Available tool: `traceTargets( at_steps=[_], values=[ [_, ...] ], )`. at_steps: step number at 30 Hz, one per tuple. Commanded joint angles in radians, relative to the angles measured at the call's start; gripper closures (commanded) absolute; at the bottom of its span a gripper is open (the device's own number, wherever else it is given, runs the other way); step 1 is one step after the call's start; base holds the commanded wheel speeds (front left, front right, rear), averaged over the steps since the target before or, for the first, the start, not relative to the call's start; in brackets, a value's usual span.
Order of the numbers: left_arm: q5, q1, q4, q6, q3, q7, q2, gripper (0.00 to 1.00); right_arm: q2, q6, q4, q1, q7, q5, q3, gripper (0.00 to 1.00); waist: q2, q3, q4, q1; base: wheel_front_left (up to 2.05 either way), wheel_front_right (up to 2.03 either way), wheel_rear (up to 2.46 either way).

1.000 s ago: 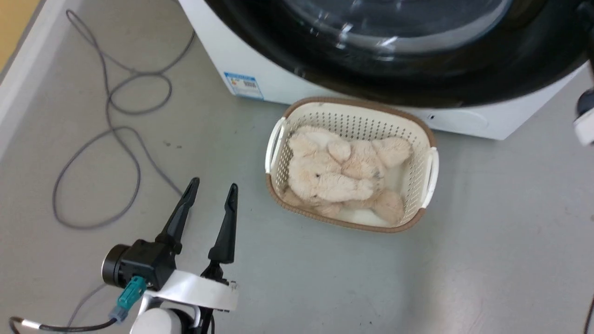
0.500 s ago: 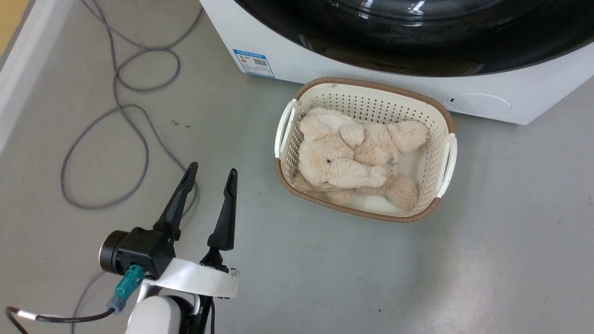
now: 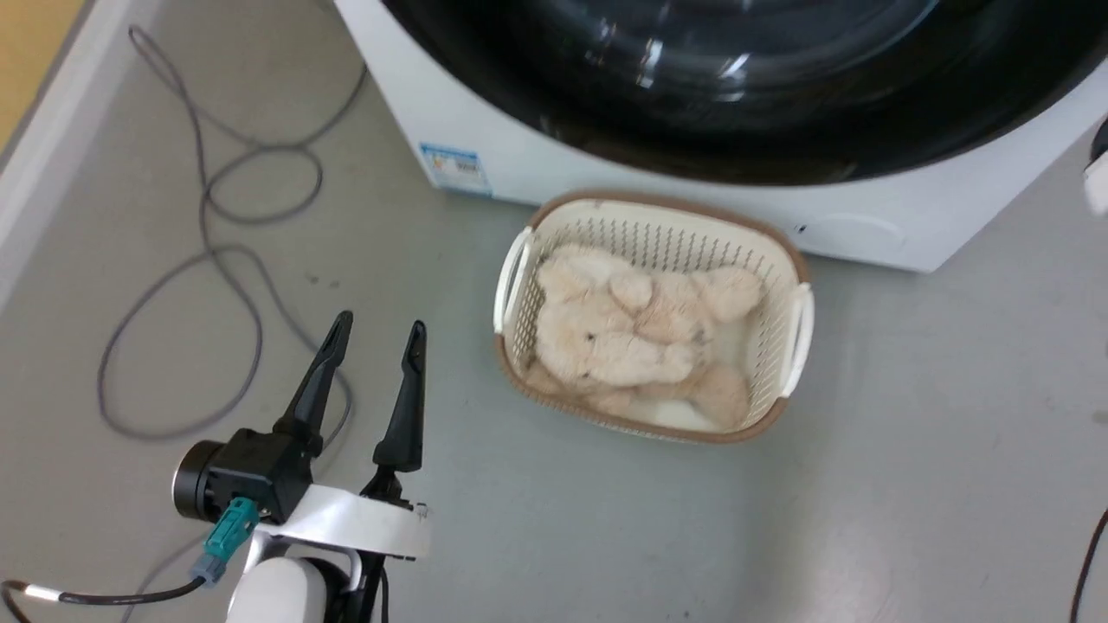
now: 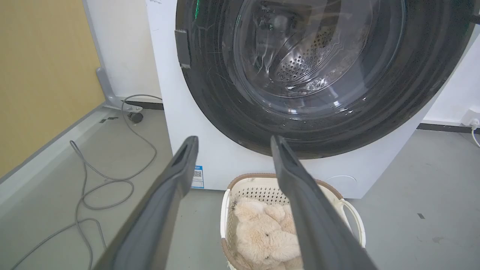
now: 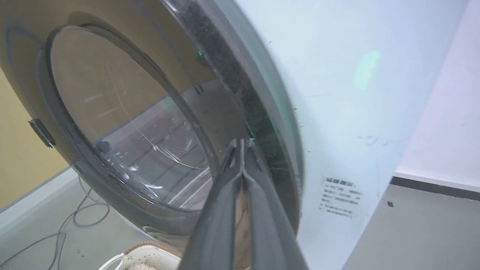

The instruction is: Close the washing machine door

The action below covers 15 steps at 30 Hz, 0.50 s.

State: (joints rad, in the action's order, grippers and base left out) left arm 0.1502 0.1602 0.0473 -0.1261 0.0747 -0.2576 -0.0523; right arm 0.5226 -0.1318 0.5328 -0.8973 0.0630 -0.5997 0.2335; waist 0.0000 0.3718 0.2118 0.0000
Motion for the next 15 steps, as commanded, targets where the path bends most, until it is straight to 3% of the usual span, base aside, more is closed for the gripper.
traceTargets(
  at_steps=[1, 7, 14, 15],
  values=[
    [-0.007, -0.016, 0.004, -0.003, -0.01, -0.004, 0.002, 0.0, -0.005, 0.001, -0.008, 0.048, 0.024, -0.001, 0.02, 1.0, 0.0, -0.058, -0.036, 0.0, 0.0, 0.0, 0.0],
    [-0.008, -0.061, 0.009, 0.005, -0.029, -0.004, 0.002, 0.0, -0.023, 0.001, -0.059, 0.167, 0.099, 0.039, 0.068, 1.0, 0.0, -0.144, -0.091, 0.0, 0.0, 0.0, 0.0],
    [-0.008, -0.117, 0.024, 0.007, -0.047, -0.004, 0.002, 0.0, -0.094, 0.001, -0.145, 0.372, 0.147, 0.103, 0.004, 1.0, 0.0, -0.248, -0.145, 0.0, 0.0, 0.0, 0.0],
    [-0.006, -0.134, 0.027, 0.012, -0.053, -0.004, 0.002, 0.0, -0.132, 0.001, -0.172, 0.44, 0.154, 0.129, -0.035, 1.0, 0.0, -0.273, -0.16, 0.0, 0.0, 0.0, 0.0]
  ],
)
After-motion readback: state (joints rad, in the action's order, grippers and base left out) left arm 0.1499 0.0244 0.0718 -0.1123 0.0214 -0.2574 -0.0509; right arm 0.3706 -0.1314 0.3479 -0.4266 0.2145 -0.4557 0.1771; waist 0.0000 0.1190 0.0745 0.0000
